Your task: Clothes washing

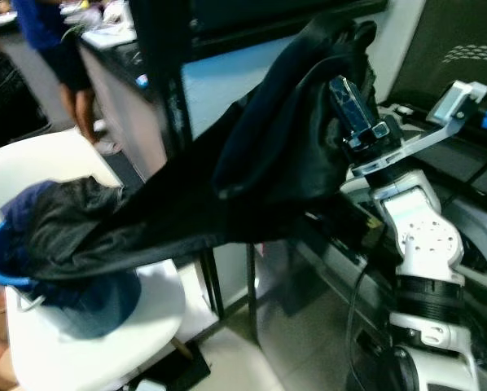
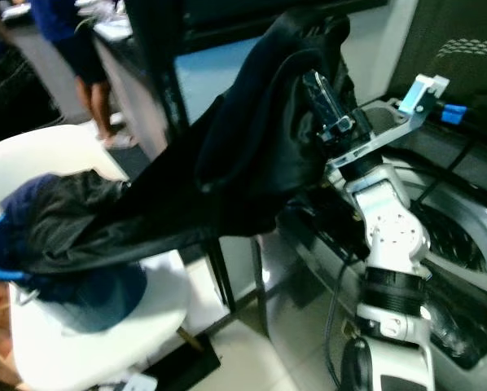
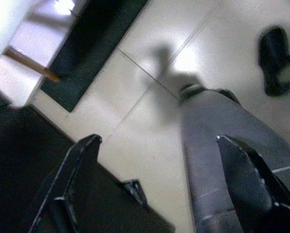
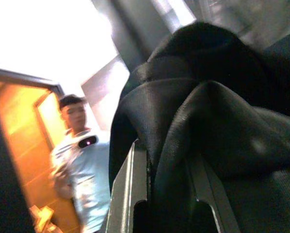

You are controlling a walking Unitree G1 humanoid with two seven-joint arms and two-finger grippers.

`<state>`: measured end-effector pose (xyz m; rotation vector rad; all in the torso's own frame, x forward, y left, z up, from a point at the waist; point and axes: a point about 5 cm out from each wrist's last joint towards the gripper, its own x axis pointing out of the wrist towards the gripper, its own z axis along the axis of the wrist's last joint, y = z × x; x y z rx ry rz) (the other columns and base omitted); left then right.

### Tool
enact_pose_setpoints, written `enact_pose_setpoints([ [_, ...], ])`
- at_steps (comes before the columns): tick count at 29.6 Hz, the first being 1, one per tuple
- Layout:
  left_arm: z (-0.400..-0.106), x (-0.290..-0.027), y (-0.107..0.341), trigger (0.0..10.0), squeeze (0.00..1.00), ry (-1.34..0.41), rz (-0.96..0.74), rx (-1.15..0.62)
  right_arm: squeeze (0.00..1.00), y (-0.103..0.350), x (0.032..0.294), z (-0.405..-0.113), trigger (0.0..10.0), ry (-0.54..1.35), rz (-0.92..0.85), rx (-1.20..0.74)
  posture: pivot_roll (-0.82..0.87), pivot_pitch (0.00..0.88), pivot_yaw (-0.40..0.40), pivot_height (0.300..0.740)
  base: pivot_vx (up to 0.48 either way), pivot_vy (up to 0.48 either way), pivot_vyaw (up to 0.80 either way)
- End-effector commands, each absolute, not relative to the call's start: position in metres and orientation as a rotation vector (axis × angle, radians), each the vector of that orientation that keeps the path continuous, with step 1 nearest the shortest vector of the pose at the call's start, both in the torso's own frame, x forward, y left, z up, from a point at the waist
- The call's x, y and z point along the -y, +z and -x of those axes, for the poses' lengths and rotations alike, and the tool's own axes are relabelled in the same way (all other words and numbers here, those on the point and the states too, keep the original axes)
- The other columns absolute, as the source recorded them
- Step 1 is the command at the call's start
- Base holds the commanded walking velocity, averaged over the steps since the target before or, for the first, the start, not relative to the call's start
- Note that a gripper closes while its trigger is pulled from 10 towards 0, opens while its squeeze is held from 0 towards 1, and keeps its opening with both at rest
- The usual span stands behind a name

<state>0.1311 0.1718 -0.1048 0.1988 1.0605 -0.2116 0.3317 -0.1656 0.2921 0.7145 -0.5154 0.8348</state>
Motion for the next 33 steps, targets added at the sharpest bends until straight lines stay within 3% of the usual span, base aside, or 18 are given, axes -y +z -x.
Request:
enact_pose_setpoints([
  [1,-0.118,-0.172,-0.109,10.0,0.00,-0.217,-0.192,-1.106,0.00,0.318,0.164,-0.323,0.0,0.885,-0.687,0.620,0.00,0.000,0.050,0.740,0.000,0.000,-0.80],
  [13,-0.116,-0.168,-0.110,10.0,0.00,-0.222,-0.182,-1.110,0.00,0.332,0.162,-0.320,0.0,0.896,-0.679,0.660,0.00,0.000,0.046,0.740,0.000,0.000,-0.80],
  [16,-0.115,-0.167,-0.110,10.0,0.00,-0.221,-0.177,-1.112,0.00,0.344,0.169,-0.330,0.0,0.760,-0.654,0.685,0.00,0.000,0.044,0.740,0.000,0.000,-0.80],
  [24,-0.115,-0.166,-0.111,10.0,0.00,-0.222,-0.177,-1.113,0.00,0.355,0.171,-0.337,0.0,0.646,-0.565,0.693,0.00,0.000,0.045,0.740,0.000,0.000,-0.80],
  [33,-0.114,-0.166,-0.111,10.0,0.00,-0.205,-0.163,-1.102,0.00,0.349,0.130,-0.320,0.0,0.917,-0.380,0.647,0.01,0.000,0.036,0.740,0.000,0.000,-0.80],
])
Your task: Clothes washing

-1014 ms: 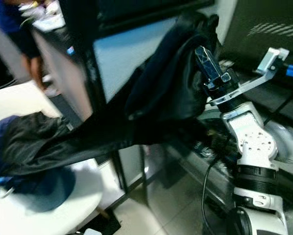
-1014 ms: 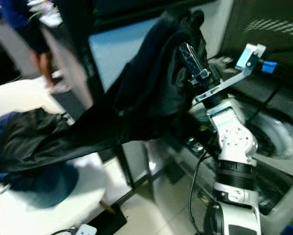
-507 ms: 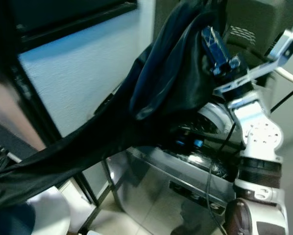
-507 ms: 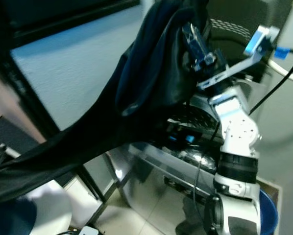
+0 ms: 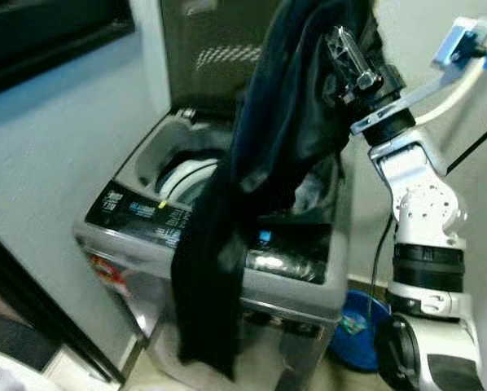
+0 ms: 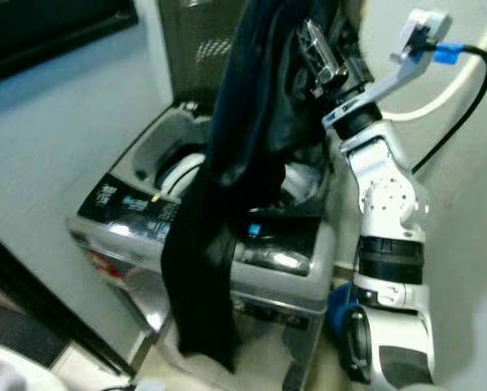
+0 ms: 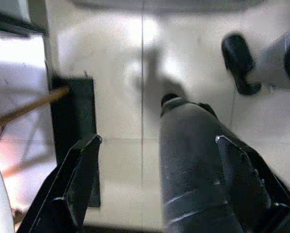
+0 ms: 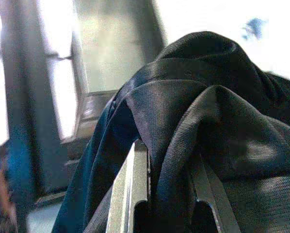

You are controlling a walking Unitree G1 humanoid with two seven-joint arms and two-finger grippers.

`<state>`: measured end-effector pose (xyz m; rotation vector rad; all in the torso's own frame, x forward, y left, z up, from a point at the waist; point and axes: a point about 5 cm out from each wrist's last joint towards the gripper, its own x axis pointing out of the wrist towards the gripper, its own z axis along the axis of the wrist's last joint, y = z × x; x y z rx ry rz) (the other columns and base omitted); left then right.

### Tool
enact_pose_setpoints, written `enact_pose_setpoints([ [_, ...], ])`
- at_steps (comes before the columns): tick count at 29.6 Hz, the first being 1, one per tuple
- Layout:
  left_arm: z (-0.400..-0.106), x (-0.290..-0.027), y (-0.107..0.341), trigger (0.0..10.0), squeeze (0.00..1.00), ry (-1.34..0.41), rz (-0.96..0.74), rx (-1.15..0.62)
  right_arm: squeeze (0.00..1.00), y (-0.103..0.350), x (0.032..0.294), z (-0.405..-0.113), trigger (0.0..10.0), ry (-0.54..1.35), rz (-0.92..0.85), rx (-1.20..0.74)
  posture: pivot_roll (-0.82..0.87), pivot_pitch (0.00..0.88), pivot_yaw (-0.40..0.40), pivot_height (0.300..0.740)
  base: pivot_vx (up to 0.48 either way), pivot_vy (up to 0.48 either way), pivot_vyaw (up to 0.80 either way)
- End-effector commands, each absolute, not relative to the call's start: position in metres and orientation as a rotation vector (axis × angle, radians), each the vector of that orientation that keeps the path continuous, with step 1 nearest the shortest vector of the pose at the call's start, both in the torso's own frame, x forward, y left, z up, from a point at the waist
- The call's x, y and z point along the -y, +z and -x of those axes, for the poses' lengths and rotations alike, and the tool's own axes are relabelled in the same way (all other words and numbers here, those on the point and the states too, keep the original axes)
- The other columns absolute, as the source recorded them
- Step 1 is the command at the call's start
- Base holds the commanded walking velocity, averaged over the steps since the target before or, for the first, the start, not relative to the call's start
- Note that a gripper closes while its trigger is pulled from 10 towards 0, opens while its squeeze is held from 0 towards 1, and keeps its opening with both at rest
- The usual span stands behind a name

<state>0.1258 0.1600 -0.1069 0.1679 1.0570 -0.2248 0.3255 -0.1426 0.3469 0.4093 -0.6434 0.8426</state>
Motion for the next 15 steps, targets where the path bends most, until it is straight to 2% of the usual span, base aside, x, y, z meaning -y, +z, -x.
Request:
enact_pose_setpoints([
  [1,-0.114,-0.166,-0.111,10.0,0.00,-0.205,-0.163,-1.102,0.00,0.349,0.130,-0.320,0.0,0.917,-0.380,0.647,0.01,0.000,0.036,0.740,0.000,0.000,-0.80],
  [8,-0.113,-0.166,-0.110,10.0,0.00,-0.194,-0.154,-1.081,0.00,0.339,0.116,-0.323,0.0,0.907,-0.286,0.597,0.01,0.000,0.041,0.740,0.000,0.000,-0.80],
  [12,-0.117,-0.164,-0.108,10.0,0.00,-0.191,-0.132,-1.022,0.00,0.333,0.107,-0.319,0.0,0.971,-0.260,0.583,0.01,0.000,0.041,0.740,0.000,0.000,0.00],
  [15,-0.122,-0.159,-0.104,10.0,0.00,-0.263,-0.116,-0.953,0.00,0.327,0.099,-0.312,0.0,1.046,-0.234,0.569,0.01,0.000,0.038,0.740,0.000,0.000,0.00],
])
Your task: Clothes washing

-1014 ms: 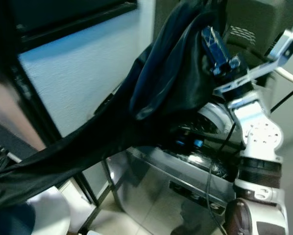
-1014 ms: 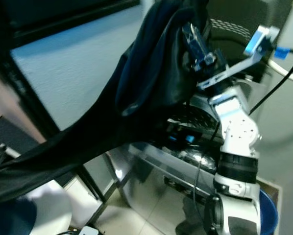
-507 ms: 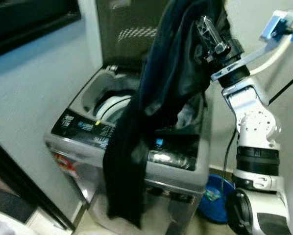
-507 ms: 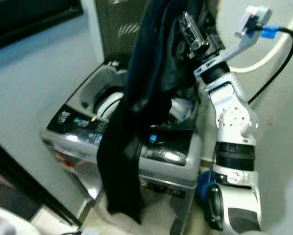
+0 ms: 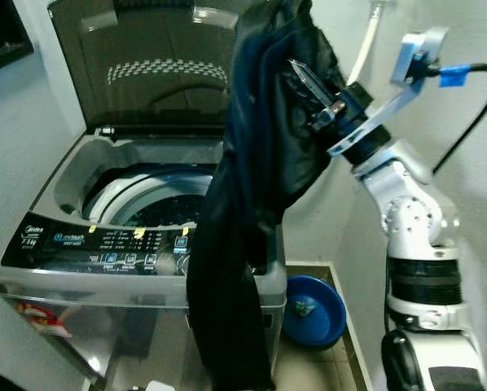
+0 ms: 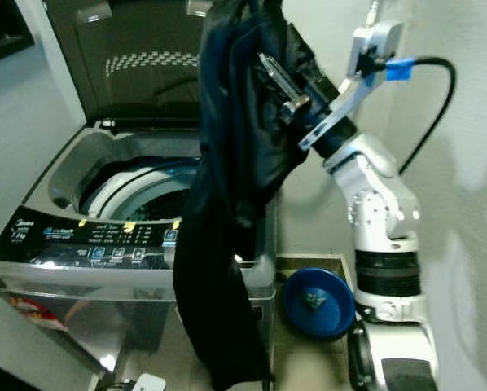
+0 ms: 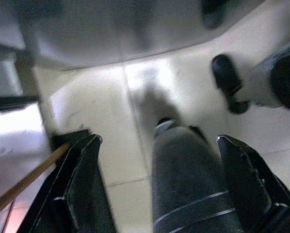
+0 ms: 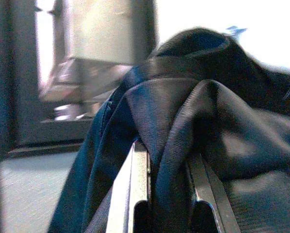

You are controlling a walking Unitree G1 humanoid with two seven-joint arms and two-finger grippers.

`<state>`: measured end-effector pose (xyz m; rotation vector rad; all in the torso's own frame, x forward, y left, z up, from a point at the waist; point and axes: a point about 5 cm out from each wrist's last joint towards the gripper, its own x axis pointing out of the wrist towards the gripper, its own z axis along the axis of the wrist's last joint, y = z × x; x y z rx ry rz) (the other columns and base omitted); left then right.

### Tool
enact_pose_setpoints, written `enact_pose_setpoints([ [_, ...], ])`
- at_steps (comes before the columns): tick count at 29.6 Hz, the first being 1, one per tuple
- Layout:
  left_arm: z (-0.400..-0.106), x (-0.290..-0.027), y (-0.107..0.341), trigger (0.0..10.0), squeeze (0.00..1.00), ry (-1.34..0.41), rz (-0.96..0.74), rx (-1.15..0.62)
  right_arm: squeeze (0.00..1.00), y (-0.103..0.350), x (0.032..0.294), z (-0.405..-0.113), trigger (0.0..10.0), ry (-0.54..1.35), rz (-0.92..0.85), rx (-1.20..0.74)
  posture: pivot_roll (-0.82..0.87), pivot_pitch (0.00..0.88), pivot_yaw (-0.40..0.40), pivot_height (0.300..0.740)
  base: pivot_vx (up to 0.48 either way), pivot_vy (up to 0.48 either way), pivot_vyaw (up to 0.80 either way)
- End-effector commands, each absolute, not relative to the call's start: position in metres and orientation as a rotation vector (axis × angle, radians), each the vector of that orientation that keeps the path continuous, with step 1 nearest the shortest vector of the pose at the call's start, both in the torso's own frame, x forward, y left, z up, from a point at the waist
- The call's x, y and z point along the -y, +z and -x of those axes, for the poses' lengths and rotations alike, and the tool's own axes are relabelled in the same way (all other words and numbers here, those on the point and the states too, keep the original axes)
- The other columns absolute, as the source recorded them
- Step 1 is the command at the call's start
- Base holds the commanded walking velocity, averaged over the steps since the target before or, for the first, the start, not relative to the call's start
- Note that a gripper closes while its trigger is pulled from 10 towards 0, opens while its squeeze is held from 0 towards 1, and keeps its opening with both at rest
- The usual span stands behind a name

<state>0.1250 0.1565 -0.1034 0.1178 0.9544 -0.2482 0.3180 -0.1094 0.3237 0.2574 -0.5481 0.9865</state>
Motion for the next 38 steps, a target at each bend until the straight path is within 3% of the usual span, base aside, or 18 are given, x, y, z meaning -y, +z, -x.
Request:
enact_pose_setpoints([
  [1,-0.124,-0.156,-0.102,10.0,0.00,-0.314,-0.115,-0.930,0.00,0.324,0.097,-0.310,0.0,1.065,-0.227,0.560,0.01,0.000,0.038,0.740,0.000,0.000,0.00],
  [8,-0.168,-0.151,-0.076,10.0,0.00,-0.575,-0.105,-0.716,0.00,0.317,0.092,-0.309,0.0,1.099,-0.216,0.539,0.01,0.000,0.038,0.740,0.000,0.000,0.00],
  [10,-0.184,-0.147,-0.059,10.0,0.00,-0.734,-0.154,-0.575,0.00,0.316,0.090,-0.309,0.0,1.114,-0.212,0.534,0.02,0.000,0.031,0.740,0.000,0.000,0.00],
  [14,-0.191,-0.144,-0.050,10.0,0.00,-0.800,-0.194,-0.495,0.00,0.314,0.090,-0.309,0.0,1.119,-0.210,0.531,0.02,0.000,0.029,0.740,0.000,0.000,0.00],
  [16,-0.210,-0.135,-0.025,10.0,0.00,-0.906,-0.249,-0.326,0.00,0.312,0.090,-0.309,0.0,1.127,-0.204,0.524,0.03,0.000,0.026,0.740,0.000,0.000,0.00],
  [24,-0.230,-0.124,0.002,10.0,0.00,-0.974,-0.315,-0.169,0.00,0.309,0.088,-0.310,0.0,1.138,-0.198,0.517,0.03,0.000,0.026,0.740,0.000,0.000,0.00],
  [28,-0.243,-0.122,0.012,10.0,0.00,-0.927,-0.383,-0.096,0.00,0.309,0.088,-0.308,0.0,1.146,-0.202,0.520,0.03,0.000,0.033,0.740,0.000,0.000,0.00],
  [29,-0.252,-0.122,0.021,0.0,0.00,-0.882,-0.442,-0.035,0.00,0.309,0.088,-0.307,0.0,1.152,-0.207,0.524,0.02,0.000,0.038,0.740,0.000,0.000,0.00],
  [38,-0.270,-0.124,0.040,0.0,0.00,-0.719,-0.521,0.100,0.00,0.309,0.088,-0.303,0.0,1.171,-0.220,0.534,0.03,0.000,0.040,0.740,0.000,0.000,0.00],
])
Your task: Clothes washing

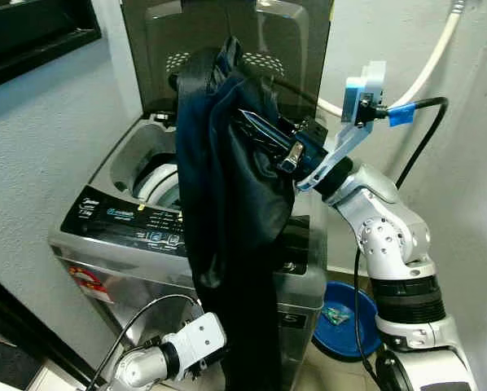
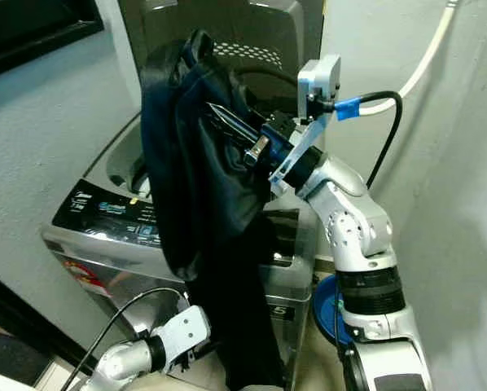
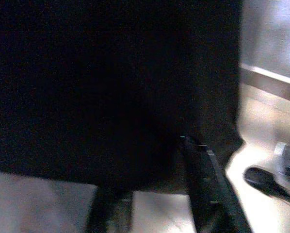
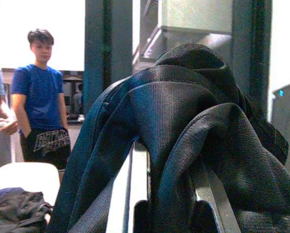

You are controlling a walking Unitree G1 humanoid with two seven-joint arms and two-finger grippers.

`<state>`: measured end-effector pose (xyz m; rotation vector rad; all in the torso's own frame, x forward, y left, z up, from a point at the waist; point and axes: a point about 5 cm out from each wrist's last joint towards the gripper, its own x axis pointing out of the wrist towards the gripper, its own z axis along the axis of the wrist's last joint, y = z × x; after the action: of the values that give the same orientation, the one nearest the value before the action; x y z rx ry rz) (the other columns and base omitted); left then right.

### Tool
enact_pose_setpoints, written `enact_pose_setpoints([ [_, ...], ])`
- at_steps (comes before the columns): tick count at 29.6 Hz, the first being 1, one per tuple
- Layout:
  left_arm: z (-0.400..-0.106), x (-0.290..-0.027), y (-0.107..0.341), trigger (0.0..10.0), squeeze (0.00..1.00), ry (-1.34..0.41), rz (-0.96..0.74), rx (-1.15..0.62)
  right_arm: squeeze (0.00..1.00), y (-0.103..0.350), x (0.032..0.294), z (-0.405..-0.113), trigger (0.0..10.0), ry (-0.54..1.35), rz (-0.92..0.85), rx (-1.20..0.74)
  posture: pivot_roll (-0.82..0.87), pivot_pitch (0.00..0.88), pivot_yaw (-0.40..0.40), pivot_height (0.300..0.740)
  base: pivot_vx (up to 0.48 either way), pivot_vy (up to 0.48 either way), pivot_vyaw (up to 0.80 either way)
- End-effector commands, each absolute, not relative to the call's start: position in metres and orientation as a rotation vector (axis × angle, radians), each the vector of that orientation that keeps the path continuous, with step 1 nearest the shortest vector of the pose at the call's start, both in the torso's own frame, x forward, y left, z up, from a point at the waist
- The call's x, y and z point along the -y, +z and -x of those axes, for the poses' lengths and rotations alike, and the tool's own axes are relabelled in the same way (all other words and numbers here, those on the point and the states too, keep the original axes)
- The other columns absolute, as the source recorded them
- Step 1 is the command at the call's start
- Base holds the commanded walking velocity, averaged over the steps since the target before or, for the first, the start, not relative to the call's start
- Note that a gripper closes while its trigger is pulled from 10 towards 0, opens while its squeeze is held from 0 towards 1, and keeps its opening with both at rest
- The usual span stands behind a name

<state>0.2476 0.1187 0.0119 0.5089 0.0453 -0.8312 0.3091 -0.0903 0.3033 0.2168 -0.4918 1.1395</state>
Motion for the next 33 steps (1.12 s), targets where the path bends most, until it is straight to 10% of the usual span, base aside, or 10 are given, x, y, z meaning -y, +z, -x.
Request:
enact_pose_setpoints([
  [1,-0.270,-0.124,0.040,0.0,0.00,-0.719,-0.521,0.100,0.00,0.309,0.088,-0.303,0.0,1.171,-0.220,0.534,0.03,0.000,0.040,0.740,0.000,0.000,0.00],
  [13,-0.268,-0.110,0.051,0.0,0.00,-0.760,-0.405,0.150,0.00,0.309,0.086,-0.299,0.0,1.215,-0.228,0.538,0.03,0.000,0.042,0.740,0.000,0.000,0.00],
  [21,-0.261,-0.085,0.104,0.0,0.00,-0.993,0.072,0.277,0.00,0.308,0.086,-0.295,0.0,1.252,-0.233,0.538,0.03,0.000,0.040,0.740,0.000,0.000,0.00],
  [33,-0.278,-0.120,0.187,0.0,0.00,-0.925,0.343,0.583,0.00,0.310,0.087,-0.294,0.0,1.262,-0.244,0.550,0.02,0.000,0.044,0.740,0.000,0.000,0.00],
])
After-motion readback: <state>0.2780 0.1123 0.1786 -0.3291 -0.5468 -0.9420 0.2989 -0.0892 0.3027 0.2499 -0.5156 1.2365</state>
